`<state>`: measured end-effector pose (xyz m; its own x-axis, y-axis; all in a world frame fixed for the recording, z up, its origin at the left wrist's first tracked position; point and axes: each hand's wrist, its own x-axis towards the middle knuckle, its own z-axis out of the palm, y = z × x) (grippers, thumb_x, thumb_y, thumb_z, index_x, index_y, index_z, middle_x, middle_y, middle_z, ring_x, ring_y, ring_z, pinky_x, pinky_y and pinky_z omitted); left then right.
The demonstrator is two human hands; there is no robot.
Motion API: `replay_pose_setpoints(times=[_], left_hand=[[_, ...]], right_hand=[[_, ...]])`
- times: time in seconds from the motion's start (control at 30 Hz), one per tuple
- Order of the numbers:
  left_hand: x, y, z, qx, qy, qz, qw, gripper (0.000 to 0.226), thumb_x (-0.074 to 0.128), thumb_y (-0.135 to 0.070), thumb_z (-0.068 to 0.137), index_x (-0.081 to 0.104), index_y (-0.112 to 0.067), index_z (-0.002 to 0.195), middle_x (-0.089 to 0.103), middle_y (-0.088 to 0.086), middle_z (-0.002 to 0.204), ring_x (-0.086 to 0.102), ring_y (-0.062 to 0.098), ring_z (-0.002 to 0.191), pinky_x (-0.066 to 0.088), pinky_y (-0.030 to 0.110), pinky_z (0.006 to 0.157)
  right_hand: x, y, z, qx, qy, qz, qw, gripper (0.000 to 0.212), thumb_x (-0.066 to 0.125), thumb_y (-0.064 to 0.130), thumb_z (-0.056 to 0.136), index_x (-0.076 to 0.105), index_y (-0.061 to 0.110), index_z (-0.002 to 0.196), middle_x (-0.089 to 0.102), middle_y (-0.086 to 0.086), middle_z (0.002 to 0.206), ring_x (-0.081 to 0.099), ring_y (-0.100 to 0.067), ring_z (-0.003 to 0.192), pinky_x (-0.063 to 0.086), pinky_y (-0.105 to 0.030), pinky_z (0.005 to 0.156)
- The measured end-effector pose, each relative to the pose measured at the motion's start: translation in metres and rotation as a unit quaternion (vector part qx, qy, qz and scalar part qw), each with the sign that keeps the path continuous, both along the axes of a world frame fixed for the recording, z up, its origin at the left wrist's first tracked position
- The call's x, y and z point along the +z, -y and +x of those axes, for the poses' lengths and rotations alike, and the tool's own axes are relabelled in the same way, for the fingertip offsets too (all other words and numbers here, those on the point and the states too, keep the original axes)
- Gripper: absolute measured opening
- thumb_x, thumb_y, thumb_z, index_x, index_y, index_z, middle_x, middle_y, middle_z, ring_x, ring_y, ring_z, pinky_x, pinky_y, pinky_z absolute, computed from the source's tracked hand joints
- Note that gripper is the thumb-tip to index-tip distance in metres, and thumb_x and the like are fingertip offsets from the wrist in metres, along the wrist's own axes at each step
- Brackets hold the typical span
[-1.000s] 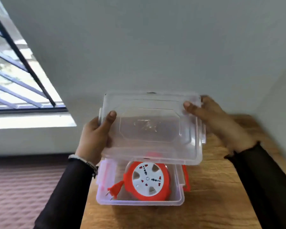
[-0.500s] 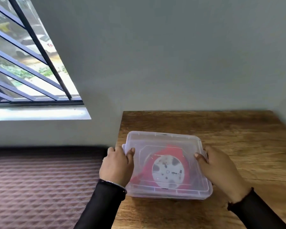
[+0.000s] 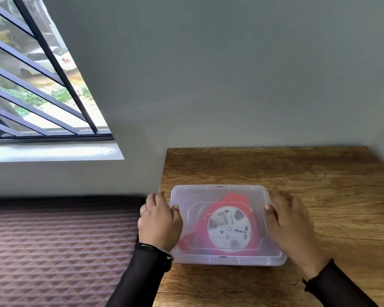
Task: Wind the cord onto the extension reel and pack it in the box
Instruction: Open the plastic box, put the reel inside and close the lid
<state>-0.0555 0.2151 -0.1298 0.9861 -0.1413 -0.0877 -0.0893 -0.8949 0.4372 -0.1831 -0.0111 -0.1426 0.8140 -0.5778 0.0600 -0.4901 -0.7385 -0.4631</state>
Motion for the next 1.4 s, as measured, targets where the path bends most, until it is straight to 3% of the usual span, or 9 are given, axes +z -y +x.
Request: replay_pose_setpoints(times=[0.07,0.2,0.43,0.53,0.67,0.8,1.03,1.23,1.4], left_hand=[[0.000,0.003,-0.006,-0.032,0.058,0.002,0.998,0.061,0.036,-0.038,0.097,0.017,-0.017,0.151,0.011,0.008,0.161,0.010,0.026,0.148,0.014,0.038,0.117],[-0.016,0.008,-0.019,-0.087,0.020,0.027,0.996,0.066,0.021,-0.049,0.098,-0.006,-0.023,0.152,-0.006,-0.002,0.162,-0.006,0.023,0.149,0.006,0.046,0.120],[-0.022,0.008,-0.018,-0.088,0.030,-0.034,0.995,0.065,0.027,-0.048,0.098,0.002,-0.024,0.153,0.006,-0.003,0.162,0.011,0.020,0.149,0.017,0.039,0.120],[-0.024,0.005,-0.015,-0.033,0.003,-0.177,0.984,0.050,0.035,-0.036,0.100,0.030,-0.021,0.147,0.042,0.002,0.147,0.042,0.022,0.134,0.039,0.037,0.105],[-0.022,0.000,-0.011,0.160,-0.155,-0.377,0.899,0.028,0.057,-0.036,0.092,0.064,-0.008,0.093,0.066,0.003,0.083,0.062,0.020,0.074,0.048,0.029,0.063],[-0.026,-0.010,-0.008,0.253,-0.247,-0.484,0.800,0.037,0.082,-0.029,0.069,0.064,-0.003,0.088,0.064,0.013,0.082,0.060,0.026,0.073,0.050,0.036,0.069],[-0.027,-0.007,-0.012,0.141,-0.058,-0.354,0.923,0.049,0.074,-0.028,0.081,0.059,-0.011,0.124,0.065,0.008,0.116,0.063,0.023,0.104,0.052,0.043,0.094],[-0.023,0.011,-0.002,0.096,0.053,-0.278,0.954,0.026,0.059,-0.018,0.092,0.064,-0.012,0.117,0.066,-0.002,0.092,0.059,0.015,0.082,0.043,0.024,0.078],[-0.025,0.044,0.046,0.088,0.083,-0.231,0.965,0.024,0.054,-0.018,0.093,0.064,-0.009,0.112,0.071,0.012,0.092,0.065,0.033,0.088,0.043,0.025,0.075]], right_hand=[[0.003,-0.003,0.000,0.010,0.014,-0.039,0.999,0.055,0.033,0.042,0.096,0.022,0.025,0.148,0.027,-0.009,0.151,0.027,-0.030,0.137,0.030,-0.048,0.105],[-0.011,-0.006,0.003,0.076,-0.032,0.046,0.996,0.068,0.023,0.049,0.096,-0.007,0.022,0.151,-0.006,0.000,0.160,-0.007,-0.010,0.144,0.003,-0.029,0.114],[-0.021,-0.003,0.002,0.046,0.056,0.193,0.978,0.057,0.029,0.045,0.098,0.010,0.036,0.151,0.018,0.011,0.156,0.016,0.001,0.137,0.017,-0.024,0.109],[-0.022,-0.004,0.000,-0.020,0.094,0.339,0.936,0.062,0.030,0.062,0.088,0.025,0.041,0.146,0.040,0.012,0.144,0.040,-0.006,0.127,0.036,-0.032,0.103],[-0.025,-0.006,-0.001,-0.076,0.106,0.313,0.941,0.063,0.037,0.061,0.088,0.034,0.029,0.142,0.051,0.004,0.132,0.051,-0.015,0.114,0.046,-0.038,0.093],[-0.021,-0.009,0.001,-0.096,0.153,0.198,0.964,0.052,0.055,0.038,0.091,0.041,0.018,0.137,0.049,-0.003,0.134,0.048,-0.020,0.121,0.044,-0.040,0.098],[-0.017,-0.014,-0.013,-0.078,0.180,0.257,0.946,0.054,0.060,0.026,0.091,0.039,0.025,0.141,0.053,0.002,0.137,0.050,-0.018,0.125,0.045,-0.045,0.102],[-0.010,-0.010,0.005,-0.002,0.169,0.125,0.978,0.040,0.049,0.012,0.096,0.048,0.018,0.136,0.063,-0.007,0.118,0.060,-0.023,0.104,0.043,-0.026,0.084],[-0.008,0.017,0.056,0.004,0.142,0.072,0.987,0.038,0.044,0.009,0.098,0.050,0.016,0.134,0.061,-0.009,0.093,0.053,-0.011,0.073,0.035,-0.015,0.066]])
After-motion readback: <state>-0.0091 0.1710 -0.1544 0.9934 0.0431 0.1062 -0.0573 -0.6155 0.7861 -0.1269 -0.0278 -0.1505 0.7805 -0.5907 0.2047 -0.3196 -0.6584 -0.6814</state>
